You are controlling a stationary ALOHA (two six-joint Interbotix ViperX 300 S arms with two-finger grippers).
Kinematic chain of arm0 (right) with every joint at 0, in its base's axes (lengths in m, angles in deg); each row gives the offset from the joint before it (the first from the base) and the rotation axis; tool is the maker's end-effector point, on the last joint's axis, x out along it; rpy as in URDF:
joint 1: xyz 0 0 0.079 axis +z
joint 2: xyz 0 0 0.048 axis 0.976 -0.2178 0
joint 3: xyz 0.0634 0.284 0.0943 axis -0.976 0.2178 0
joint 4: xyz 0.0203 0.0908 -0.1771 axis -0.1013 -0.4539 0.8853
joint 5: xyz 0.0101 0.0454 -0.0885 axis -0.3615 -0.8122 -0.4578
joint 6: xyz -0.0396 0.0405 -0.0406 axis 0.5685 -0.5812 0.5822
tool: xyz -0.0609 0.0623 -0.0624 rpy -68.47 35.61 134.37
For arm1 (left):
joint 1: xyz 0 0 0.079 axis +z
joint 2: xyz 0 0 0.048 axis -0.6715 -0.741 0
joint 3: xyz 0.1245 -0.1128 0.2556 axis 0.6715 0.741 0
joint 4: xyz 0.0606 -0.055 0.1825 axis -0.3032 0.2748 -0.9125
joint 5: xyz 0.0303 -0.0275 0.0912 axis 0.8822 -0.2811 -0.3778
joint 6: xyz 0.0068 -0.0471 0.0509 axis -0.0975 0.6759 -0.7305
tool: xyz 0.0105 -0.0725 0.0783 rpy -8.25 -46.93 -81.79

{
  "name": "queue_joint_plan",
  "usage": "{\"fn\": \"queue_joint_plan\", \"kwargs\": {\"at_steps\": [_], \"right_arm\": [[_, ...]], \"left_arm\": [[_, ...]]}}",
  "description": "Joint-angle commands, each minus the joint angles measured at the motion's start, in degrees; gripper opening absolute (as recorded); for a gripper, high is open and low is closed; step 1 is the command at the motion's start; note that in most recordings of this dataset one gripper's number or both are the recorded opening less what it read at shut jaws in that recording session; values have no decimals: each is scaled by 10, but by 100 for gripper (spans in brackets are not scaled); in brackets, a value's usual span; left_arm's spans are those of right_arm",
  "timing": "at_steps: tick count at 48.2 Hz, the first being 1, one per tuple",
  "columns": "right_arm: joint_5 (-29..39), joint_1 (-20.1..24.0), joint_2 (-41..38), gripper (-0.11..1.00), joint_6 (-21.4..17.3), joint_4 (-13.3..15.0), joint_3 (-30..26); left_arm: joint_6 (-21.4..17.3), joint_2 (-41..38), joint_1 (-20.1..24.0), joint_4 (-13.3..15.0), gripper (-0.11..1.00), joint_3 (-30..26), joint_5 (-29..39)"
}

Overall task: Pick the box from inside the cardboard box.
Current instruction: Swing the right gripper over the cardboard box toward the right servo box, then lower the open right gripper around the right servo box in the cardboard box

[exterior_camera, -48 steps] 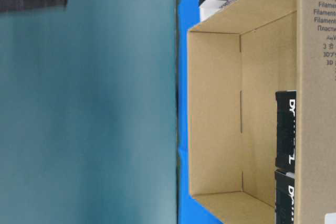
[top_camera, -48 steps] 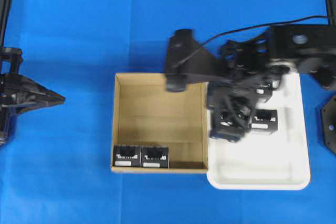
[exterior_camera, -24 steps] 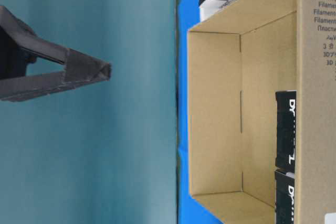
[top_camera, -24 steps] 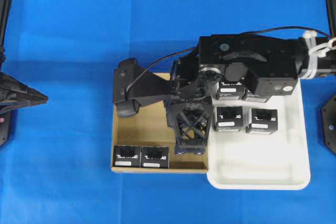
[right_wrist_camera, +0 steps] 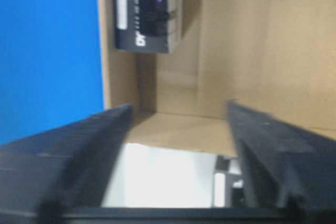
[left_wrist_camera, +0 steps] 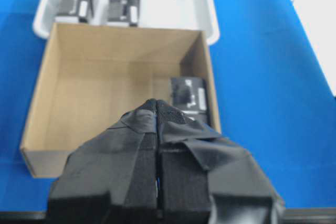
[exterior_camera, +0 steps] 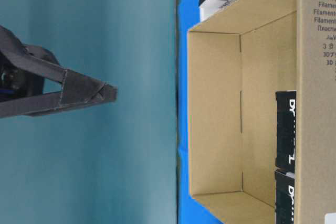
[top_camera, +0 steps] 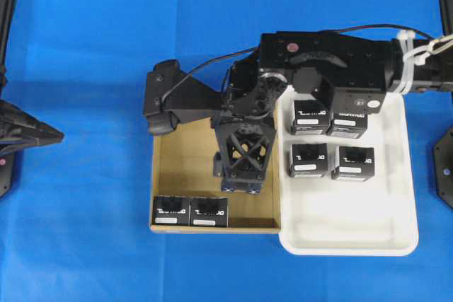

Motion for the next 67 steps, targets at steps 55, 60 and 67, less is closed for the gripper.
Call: {"fn": "queue_joint_plan", "kwargs": {"at_steps": [55, 60, 67], "right_arm": [[-167, 14, -119, 99, 16, -127, 66], [-175, 14, -124, 99, 17, -127, 66], [-173, 14, -129, 99, 25, -127, 67]], "left_arm": [[0, -14, -7, -2, -7, -12, -6], [-1, -15, -7, -2, -7, -12, -5], [-1, -15, -7, -2, -7, -12, -5]]}}
